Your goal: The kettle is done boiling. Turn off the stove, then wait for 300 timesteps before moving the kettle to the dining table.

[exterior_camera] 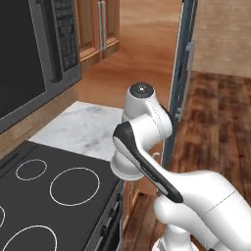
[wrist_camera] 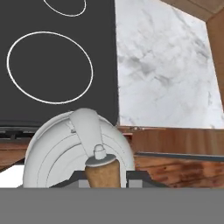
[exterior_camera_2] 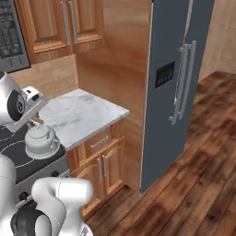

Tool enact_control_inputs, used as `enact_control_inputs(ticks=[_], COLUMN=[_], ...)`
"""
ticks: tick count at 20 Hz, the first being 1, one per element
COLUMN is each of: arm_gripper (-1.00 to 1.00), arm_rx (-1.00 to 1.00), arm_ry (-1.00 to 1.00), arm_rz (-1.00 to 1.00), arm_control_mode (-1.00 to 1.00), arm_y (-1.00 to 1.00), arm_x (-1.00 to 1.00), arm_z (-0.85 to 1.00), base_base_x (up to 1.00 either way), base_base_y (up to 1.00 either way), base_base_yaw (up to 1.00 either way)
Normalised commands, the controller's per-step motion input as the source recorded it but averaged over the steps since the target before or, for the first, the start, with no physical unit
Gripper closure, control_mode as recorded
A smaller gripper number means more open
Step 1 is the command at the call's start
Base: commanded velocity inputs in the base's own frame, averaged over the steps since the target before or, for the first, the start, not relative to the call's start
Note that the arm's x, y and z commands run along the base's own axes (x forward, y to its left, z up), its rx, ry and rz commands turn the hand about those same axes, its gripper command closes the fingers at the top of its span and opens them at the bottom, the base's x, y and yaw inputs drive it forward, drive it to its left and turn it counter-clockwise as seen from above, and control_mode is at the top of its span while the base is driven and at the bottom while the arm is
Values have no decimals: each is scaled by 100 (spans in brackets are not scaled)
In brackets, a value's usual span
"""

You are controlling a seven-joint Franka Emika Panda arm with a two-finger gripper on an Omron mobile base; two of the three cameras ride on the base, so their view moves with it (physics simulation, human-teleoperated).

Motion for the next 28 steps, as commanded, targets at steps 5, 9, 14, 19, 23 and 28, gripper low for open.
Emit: enact_control_inputs(ticks=[5,9,14,19,23,28], arm_gripper=[100,100,100,100,100,100], arm_rx=[0,0,0,0,0,0], arm_ry=[0,0,0,0,0,0], arm_rz=[0,0,0,0,0,0], arm_control_mode=[100,100,100,100,100,100], arm_y=[0,0,0,0,0,0], arm_x=[0,0,0,0,0,0], arm_z=[0,0,0,0,0,0], base_base_x=[-23,-17,-10,-1,0,-1], base_base_y=[0,0,-1,-5,-2,-14], base_base_yaw=[-59,-59,-58,-56,-54,-53])
